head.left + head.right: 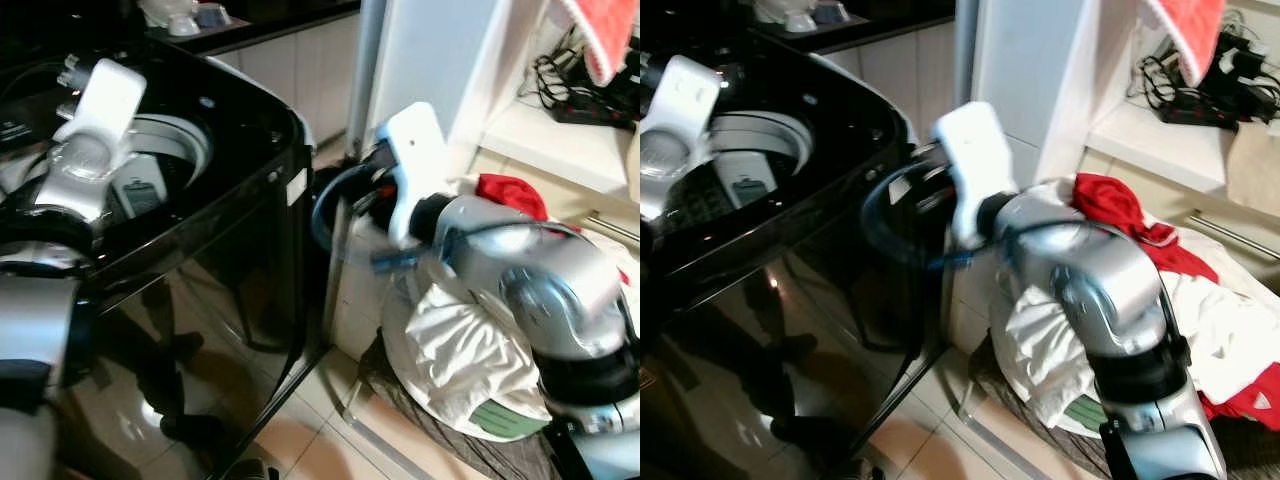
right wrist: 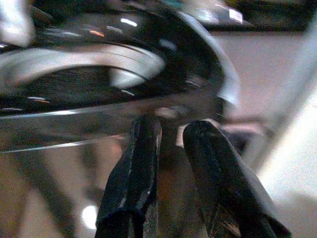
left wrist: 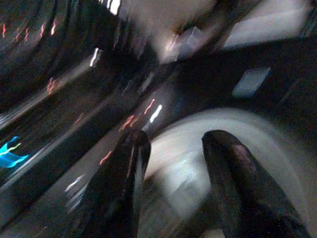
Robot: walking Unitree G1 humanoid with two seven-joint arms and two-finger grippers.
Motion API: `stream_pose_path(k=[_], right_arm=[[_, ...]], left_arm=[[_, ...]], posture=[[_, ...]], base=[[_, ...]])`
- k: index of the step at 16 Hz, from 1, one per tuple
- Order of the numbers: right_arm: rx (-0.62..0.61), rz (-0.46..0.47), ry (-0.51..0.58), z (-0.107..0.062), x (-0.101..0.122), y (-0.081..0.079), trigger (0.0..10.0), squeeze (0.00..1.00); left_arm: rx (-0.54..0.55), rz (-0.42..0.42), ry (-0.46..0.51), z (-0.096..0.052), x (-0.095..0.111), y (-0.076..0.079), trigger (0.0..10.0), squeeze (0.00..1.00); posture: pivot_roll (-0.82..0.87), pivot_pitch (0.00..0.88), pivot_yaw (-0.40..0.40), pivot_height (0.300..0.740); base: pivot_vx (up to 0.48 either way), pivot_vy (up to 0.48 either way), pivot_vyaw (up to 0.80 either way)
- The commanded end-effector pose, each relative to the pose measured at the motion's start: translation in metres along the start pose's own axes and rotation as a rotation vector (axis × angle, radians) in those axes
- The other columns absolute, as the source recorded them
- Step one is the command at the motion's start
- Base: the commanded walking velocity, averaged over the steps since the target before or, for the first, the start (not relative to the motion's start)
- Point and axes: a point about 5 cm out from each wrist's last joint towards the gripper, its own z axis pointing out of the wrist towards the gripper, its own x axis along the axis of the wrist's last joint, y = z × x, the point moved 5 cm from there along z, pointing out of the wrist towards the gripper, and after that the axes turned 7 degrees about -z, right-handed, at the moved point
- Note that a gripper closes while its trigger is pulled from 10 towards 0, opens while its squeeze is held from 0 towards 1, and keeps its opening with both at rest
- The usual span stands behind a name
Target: Clothes washing
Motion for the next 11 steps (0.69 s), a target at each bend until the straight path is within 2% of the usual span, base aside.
stream_pose_path(k=[1,2,3,4,5,6,7,8,9,10,11], right_arm=[[-0.107,0.002,-0.031,0.0,-0.005,0.024,10.0,1.0],[-0.246,-0.006,-0.104,0.0,-0.024,0.055,10.0,1.0],[-0.355,-0.018,-0.134,-0.003,-0.034,0.081,10.0,1.0],[-0.394,-0.024,-0.14,-0.005,-0.037,0.091,10.0,1.0],[-0.458,-0.037,-0.156,-0.01,-0.041,0.106,10.0,1.0],[-0.532,-0.037,-0.182,-0.017,-0.048,0.123,10.0,1.0],[-0.658,-0.007,-0.234,-0.034,-0.063,0.148,10.0,1.0],[-0.703,0.047,-0.255,-0.042,-0.072,0.156,10.0,1.0],[-0.739,0.155,-0.274,-0.05,-0.084,0.161,10.0,1.0],[-0.792,0.288,-0.325,-0.067,-0.108,0.163,10.0,1.0],[-0.806,0.31,-0.339,-0.071,-0.114,0.163,10.0,1.0]], left_arm=[[-0.085,-0.028,0.092,0.001,0.021,0.017,10.0,0.0],[-0.28,0.037,0.149,-0.006,0.02,0.058,10.0,0.0],[-0.424,0.012,0.207,-0.019,0.021,0.09,10.0,0.0],[-0.465,-0.019,0.236,-0.024,0.024,0.099,10.0,0.0],[-0.536,-0.085,0.28,-0.035,0.029,0.114,10.0,0.0],[-0.621,-0.146,0.331,-0.05,0.037,0.13,10.0,0.0],[-0.785,-0.249,0.406,-0.085,0.051,0.154,10.0,0.0],[-0.855,-0.296,0.421,-0.1,0.055,0.162,10.0,0.0],[-0.94,-0.33,0.429,-0.118,0.057,0.172,10.0,0.0],[-1.095,-0.34,0.403,-0.151,0.049,0.189,10.0,0.0],[-1.13,-0.335,0.393,-0.158,0.046,0.193,10.0,0.0]], posture=[[-0.02,0.0,0.015,0.74],[-0.02,0.0,0.016,0.74],[-0.02,0.0,0.018,0.74],[-0.02,0.0,0.016,0.74],[-0.02,0.0,0.013,0.74],[-0.02,0.0,0.009,0.74],[-0.02,0.0,0.003,0.74],[-0.02,0.0,0.003,0.74],[-0.01,0.0,-0.005,0.74],[-0.01,0.0,-0.005,0.74],[-0.01,0.0,-0.005,0.74]], base=[[0.0,0.0,0.0],[0.0,0.0,0.0],[0.0,0.0,0.0],[0.0,0.0,0.0],[0.0,0.0,0.0],[0.0,0.0,0.0],[0.0,0.0,0.0],[0.0,0.0,0.0],[0.0,0.0,0.0],[0.0,0.0,0.0],[0.0,0.0,0.0]])
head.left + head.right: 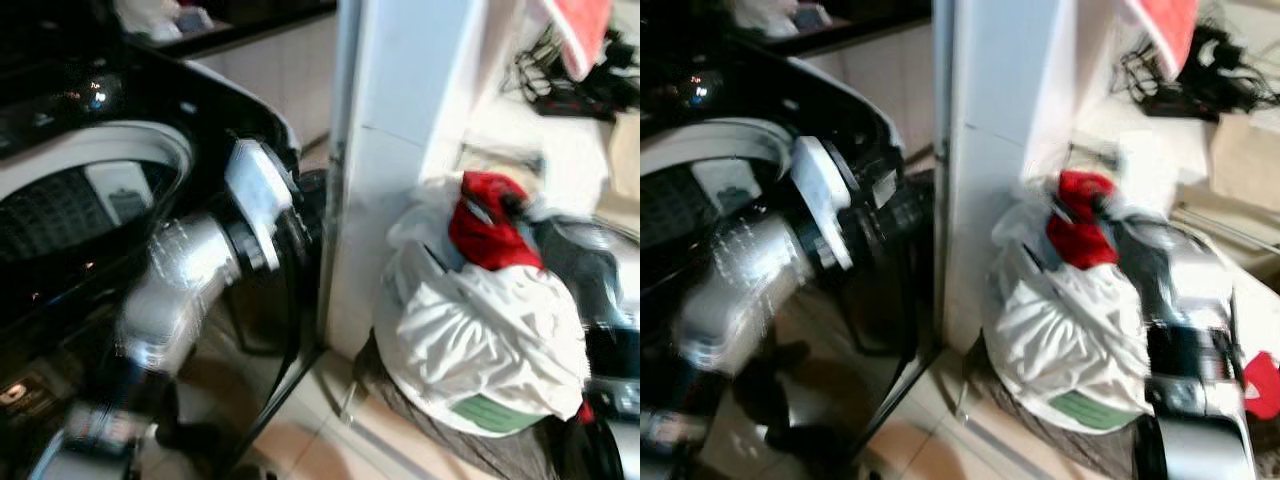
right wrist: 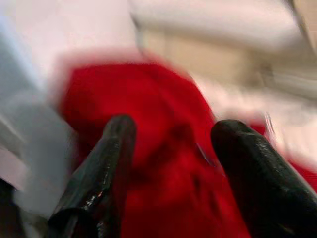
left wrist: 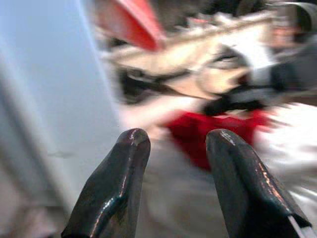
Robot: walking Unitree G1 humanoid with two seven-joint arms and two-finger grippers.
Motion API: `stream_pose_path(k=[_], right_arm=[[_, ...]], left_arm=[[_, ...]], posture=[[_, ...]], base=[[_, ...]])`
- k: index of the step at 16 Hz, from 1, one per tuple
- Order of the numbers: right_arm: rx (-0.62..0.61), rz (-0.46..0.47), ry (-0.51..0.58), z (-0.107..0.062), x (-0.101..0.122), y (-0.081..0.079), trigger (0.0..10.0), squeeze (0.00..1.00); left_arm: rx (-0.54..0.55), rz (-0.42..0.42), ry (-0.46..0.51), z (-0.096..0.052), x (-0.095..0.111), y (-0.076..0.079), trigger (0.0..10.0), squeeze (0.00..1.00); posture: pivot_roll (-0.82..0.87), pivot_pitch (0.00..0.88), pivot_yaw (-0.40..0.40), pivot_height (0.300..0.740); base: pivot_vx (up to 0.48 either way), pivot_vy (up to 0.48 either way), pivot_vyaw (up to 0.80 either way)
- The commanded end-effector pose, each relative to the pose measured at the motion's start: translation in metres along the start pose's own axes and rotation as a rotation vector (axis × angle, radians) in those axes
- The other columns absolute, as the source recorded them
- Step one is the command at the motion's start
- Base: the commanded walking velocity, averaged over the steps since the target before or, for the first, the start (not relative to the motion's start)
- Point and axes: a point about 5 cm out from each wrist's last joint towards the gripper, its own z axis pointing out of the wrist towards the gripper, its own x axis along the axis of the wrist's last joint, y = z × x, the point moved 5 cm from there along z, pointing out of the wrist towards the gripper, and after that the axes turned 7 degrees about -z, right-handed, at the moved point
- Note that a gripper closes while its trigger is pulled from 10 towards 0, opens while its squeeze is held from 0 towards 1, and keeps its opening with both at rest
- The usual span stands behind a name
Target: Clothes washing
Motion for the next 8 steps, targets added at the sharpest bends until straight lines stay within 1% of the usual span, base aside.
stream_pose_path(k=[1,2,3,5,6,7,8], right_arm=[[-0.005,0.028,-0.012,-0.002,0.0,0.002,10.0,1.0],[-0.045,0.065,-0.033,-0.007,-0.009,0.01,10.0,1.0],[-0.103,0.095,-0.039,-0.012,-0.015,0.022,10.0,1.0],[-0.133,0.1,-0.038,-0.014,-0.018,0.031,10.0,1.0],[-0.151,0.093,-0.057,-0.017,-0.024,0.038,10.0,1.0],[-0.164,0.082,-0.051,-0.018,-0.025,0.042,10.0,1.0],[-0.171,0.055,-0.053,-0.021,-0.027,0.047,10.0,0.47]], left_arm=[[-0.042,-0.001,-0.013,0.002,0.003,0.006,10.0,0.0],[-0.081,-0.024,-0.027,0.0,0.002,0.024,10.0,0.0],[-0.112,-0.068,-0.029,-0.003,0.006,0.039,10.0,0.0],[-0.121,-0.093,-0.026,-0.004,0.008,0.045,10.0,0.0],[-0.133,-0.114,-0.027,-0.006,0.01,0.052,10.0,0.0],[-0.135,-0.121,-0.027,-0.007,0.011,0.053,10.0,0.0],[-0.133,-0.124,-0.031,-0.009,0.011,0.054,10.0,0.0]], posture=[[-0.01,0.002,-0.005,0.74],[-0.02,0.007,-0.002,0.74],[-0.02,0.009,0.0,0.74],[-0.02,0.011,0.002,0.74],[-0.02,0.012,0.004,0.74],[-0.02,0.013,0.002,0.74],[-0.02,0.015,0.001,0.74]], base=[[0.0,0.0,0.0],[0.0,0.0,0.0],[0.0,0.0,0.0],[0.0,0.0,0.0],[0.0,0.0,0.0],[0.0,0.0,0.0],[0.0,0.0,0.0]])
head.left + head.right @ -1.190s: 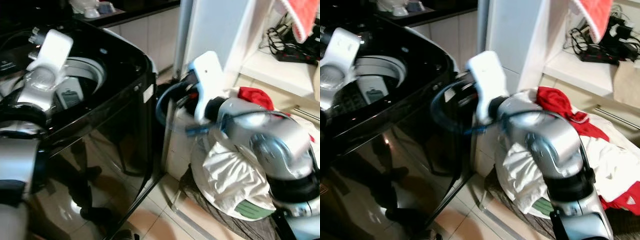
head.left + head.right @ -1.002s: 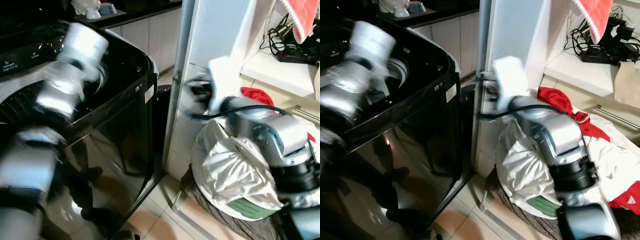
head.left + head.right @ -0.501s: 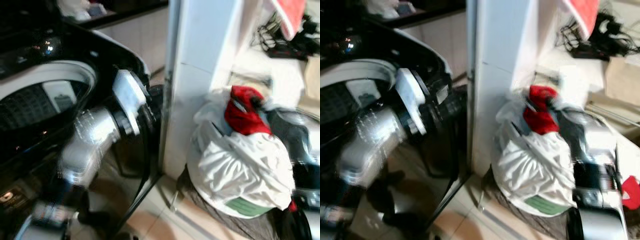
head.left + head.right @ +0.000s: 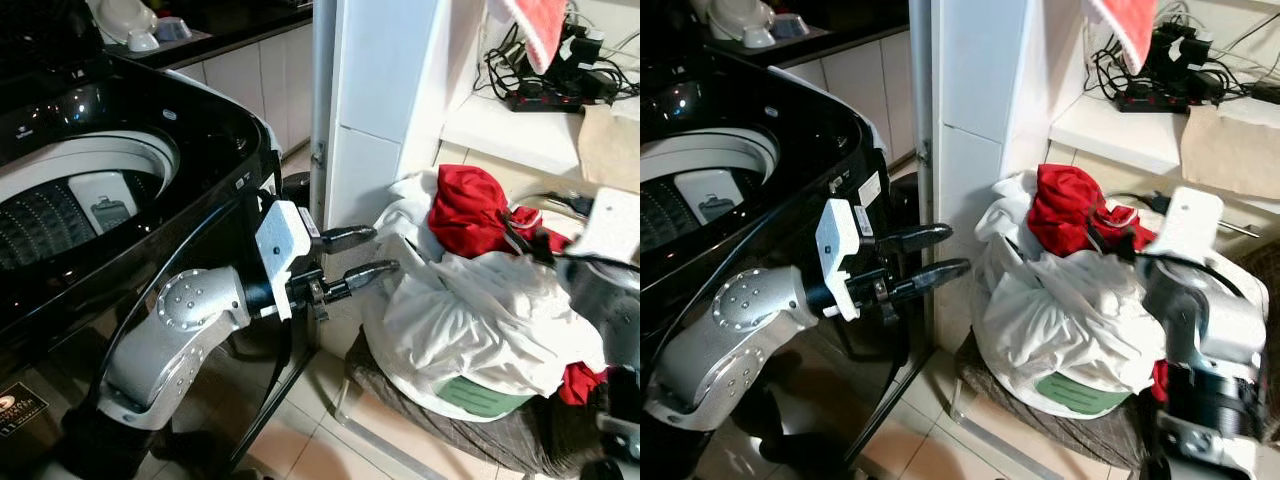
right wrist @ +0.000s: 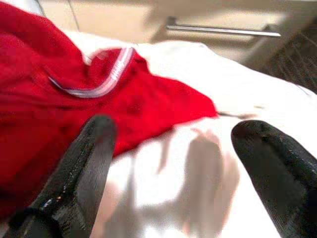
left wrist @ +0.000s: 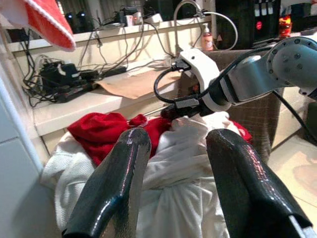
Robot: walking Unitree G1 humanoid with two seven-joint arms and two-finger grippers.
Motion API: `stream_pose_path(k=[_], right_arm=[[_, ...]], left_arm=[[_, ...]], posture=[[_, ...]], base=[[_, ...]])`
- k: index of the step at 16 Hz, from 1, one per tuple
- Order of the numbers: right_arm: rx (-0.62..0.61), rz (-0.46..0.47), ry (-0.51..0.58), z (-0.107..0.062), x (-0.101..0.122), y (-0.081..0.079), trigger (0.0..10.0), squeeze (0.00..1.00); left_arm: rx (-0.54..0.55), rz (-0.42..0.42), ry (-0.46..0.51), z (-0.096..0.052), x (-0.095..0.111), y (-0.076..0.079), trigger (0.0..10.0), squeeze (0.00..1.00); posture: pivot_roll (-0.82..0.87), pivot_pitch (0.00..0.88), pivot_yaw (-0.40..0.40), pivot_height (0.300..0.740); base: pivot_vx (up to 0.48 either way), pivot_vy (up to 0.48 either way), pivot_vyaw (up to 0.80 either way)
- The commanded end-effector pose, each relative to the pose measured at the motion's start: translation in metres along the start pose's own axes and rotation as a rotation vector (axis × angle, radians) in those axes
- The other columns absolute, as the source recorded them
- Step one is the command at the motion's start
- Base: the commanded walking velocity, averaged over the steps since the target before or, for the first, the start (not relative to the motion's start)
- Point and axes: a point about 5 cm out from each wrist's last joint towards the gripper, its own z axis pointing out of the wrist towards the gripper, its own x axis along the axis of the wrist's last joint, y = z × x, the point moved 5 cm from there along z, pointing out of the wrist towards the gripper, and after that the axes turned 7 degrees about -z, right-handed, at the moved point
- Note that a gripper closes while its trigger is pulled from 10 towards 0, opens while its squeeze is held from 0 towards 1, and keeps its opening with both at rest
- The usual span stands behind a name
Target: Clothes washing
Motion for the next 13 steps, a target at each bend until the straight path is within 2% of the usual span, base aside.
stream_pose_path(k=[1,4,8,10,11,13], right_arm=[[0.001,0.0,0.003,-0.006,0.003,0.005,10.0,0.0],[0.021,0.019,-0.042,-0.013,-0.012,0.003,10.0,0.0],[0.033,0.027,-0.096,-0.009,-0.03,0.002,10.0,0.0],[0.064,0.024,-0.107,-0.006,-0.034,-0.001,2.4,0.0],[0.076,0.027,-0.102,-0.005,-0.034,-0.002,0.0,0.0],[0.097,0.035,-0.076,-0.003,-0.032,-0.004,0.0,0.0]], left_arm=[[0.001,-0.007,-0.008,-0.002,0.002,0.003,10.0,0.0],[-0.017,-0.022,-0.019,-0.003,0.005,0.009,10.0,0.0],[-0.05,-0.058,-0.031,-0.002,0.001,0.019,10.0,0.0],[-0.04,-0.06,-0.039,-0.001,-0.001,0.019,10.0,0.0],[-0.038,-0.061,-0.039,0.0,-0.001,0.019,10.0,0.0],[-0.027,-0.064,-0.041,0.0,-0.002,0.019,10.0,0.0]], posture=[[-0.02,0.014,0.002,0.74],[-0.02,0.014,0.004,0.74],[-0.02,0.008,0.008,0.74],[-0.02,0.005,0.006,0.74],[-0.02,0.004,0.005,0.74],[-0.02,0.001,0.004,0.74]], base=[[0.0,0.0,0.0],[0.0,0.0,0.0],[0.0,0.0,0.0],[0.0,0.0,0.0],[0.0,0.0,0.0],[0.0,0.0,0.0]])
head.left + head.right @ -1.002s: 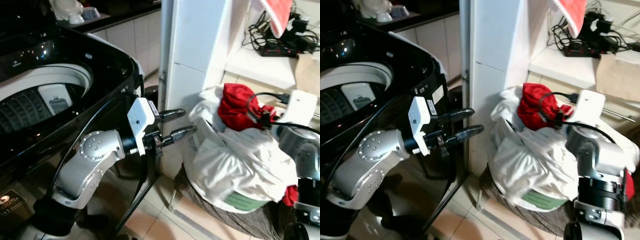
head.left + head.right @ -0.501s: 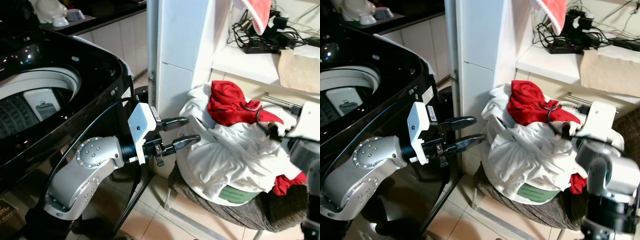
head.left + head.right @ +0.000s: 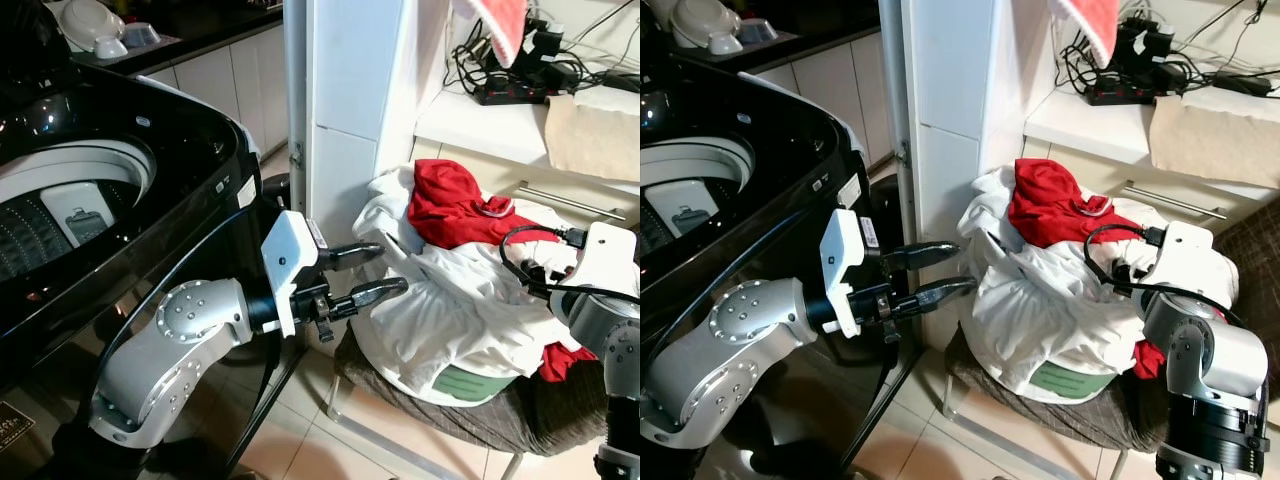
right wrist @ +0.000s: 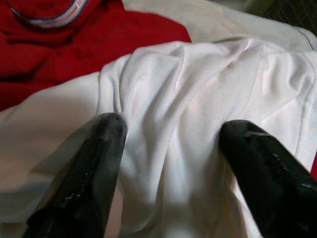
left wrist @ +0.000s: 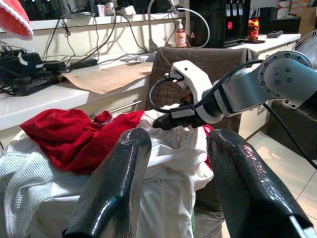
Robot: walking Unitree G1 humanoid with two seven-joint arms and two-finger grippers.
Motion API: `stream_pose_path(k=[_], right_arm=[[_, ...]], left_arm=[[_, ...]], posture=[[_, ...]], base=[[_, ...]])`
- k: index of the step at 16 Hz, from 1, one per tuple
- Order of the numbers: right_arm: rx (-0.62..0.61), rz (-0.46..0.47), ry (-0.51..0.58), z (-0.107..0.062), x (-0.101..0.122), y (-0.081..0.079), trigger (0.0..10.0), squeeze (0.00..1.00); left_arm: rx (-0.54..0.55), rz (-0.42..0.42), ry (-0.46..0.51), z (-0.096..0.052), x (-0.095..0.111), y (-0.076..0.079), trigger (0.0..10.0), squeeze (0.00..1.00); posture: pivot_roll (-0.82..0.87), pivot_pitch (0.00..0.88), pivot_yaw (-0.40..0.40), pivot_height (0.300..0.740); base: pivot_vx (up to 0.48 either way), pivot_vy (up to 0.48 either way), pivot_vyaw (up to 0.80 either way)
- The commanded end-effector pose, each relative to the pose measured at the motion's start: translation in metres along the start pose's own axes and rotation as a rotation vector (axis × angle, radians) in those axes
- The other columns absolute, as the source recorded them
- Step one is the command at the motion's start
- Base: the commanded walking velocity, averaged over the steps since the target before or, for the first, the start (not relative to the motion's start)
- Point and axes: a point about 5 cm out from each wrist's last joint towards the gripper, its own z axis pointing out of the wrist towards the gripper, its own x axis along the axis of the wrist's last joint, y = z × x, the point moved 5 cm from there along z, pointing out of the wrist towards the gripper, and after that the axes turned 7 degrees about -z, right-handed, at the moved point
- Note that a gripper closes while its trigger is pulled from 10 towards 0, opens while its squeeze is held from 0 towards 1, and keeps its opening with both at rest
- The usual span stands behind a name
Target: Clothes washing
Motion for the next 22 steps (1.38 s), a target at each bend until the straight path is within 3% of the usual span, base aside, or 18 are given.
stream_pose_path(k=[1,4,12,15,22], right_arm=[[0.01,0.015,0.015,0.002,0.001,0.001,0.0,0.0],[0.034,0.09,0.018,0.006,0.0,-0.001,0.0,0.0],[0.033,0.102,0.048,0.013,-0.001,0.002,0.0,0.0],[0.076,0.09,0.092,0.015,0.006,-0.005,0.0,0.0],[0.058,0.087,0.119,0.015,0.007,-0.002,0.0,0.0]], left_arm=[[0.006,0.012,-0.009,0.001,0.0,0.002,10.0,0.0],[0.021,0.013,-0.001,0.001,0.002,0.0,10.0,0.0],[0.082,0.012,0.015,0.004,0.001,-0.008,10.0,0.0],[0.114,0.021,0.036,0.005,0.005,-0.015,10.0,0.0],[0.145,0.001,0.049,0.004,0.005,-0.014,10.0,0.0]], posture=[[-0.02,0.0,0.003,0.74],[-0.02,0.003,0.003,0.74],[-0.02,0.013,0.009,0.74],[-0.02,0.014,0.007,0.74],[-0.02,0.01,0.01,0.74]], base=[[0.0,0.0,0.0],[0.0,0.0,0.0],[0.0,0.0,0.0],[0.0,0.0,0.0],[0.0,0.0,0.0]])
